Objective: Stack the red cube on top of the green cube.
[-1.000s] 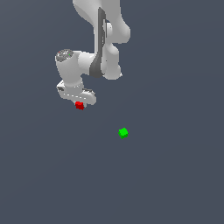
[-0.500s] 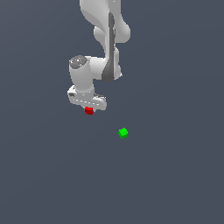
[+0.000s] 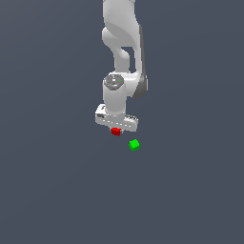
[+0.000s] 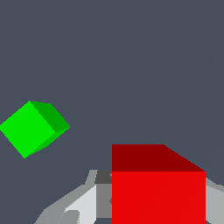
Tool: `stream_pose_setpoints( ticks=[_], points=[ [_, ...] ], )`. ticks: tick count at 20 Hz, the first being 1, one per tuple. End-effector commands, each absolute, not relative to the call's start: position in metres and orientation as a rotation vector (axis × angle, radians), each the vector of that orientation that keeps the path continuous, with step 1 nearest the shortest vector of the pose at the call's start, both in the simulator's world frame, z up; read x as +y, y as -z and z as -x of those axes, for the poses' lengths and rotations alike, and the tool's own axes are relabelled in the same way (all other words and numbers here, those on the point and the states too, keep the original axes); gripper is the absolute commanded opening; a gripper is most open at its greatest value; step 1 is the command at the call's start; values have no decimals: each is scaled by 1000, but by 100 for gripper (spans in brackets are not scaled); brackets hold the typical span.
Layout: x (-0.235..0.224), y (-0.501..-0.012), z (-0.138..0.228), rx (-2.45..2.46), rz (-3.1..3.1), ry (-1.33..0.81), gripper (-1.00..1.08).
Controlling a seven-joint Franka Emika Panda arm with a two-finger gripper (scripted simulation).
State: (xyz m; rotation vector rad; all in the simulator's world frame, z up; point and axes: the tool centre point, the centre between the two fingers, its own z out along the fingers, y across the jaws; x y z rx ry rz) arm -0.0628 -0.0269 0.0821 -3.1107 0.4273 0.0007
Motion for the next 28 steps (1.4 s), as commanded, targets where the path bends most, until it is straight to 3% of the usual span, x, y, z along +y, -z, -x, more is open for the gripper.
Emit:
stream_pose_setpoints(
  ticks=[1,9,18,19,28],
  points=[
    [-2,-77,49,429,3110,1,-100],
    [49,-65,19,429,3112,0,-100],
    [65,-62,8,429,3112,0,-100],
    [65,-62,8,429,3112,0,100],
    [65,-62,8,429,3112,0,100]
  ],
)
